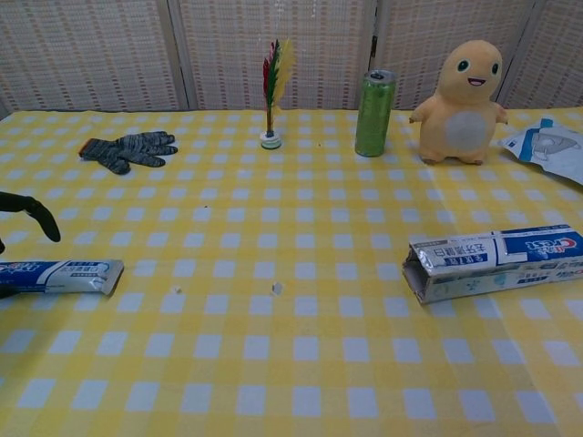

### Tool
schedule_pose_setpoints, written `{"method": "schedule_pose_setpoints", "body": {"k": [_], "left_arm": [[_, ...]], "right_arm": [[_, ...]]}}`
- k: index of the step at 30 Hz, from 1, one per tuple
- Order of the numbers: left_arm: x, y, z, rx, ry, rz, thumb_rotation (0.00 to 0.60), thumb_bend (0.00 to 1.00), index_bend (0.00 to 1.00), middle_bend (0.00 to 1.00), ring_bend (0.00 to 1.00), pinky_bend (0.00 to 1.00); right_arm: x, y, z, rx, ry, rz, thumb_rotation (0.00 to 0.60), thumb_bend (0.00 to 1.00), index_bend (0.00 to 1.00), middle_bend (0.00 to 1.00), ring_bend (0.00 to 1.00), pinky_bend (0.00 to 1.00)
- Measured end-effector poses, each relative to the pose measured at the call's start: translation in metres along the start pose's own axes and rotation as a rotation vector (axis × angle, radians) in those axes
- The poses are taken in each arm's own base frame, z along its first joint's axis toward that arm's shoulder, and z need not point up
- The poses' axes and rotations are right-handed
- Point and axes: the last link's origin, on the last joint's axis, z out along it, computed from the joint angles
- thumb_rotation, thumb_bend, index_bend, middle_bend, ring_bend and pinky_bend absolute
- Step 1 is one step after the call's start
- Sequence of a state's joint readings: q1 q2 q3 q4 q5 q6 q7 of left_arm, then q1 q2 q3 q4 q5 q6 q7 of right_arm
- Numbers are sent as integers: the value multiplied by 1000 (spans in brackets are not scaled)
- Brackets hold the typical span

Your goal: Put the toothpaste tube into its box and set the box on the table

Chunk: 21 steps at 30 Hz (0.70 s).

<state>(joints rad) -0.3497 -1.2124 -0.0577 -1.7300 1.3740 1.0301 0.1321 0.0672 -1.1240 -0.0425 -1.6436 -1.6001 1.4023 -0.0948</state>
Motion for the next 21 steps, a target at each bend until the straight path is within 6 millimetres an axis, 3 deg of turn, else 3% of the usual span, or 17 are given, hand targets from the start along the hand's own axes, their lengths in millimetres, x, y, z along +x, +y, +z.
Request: {"method": "schedule_pose_setpoints", "body": {"k": [7,21], "left_arm": [[-6,-4,24,26,-24,4,600,308,357,1000,1000,1000],[-14,-2,54,46,-53,-5,600,345,346,1000,1000,1000]], "right_arm": [[0,2,3,-10,-6,3,600,309,0,0,0,0],[-1,7,8,-36,-17,4,600,308,0,0,0,0]]}}
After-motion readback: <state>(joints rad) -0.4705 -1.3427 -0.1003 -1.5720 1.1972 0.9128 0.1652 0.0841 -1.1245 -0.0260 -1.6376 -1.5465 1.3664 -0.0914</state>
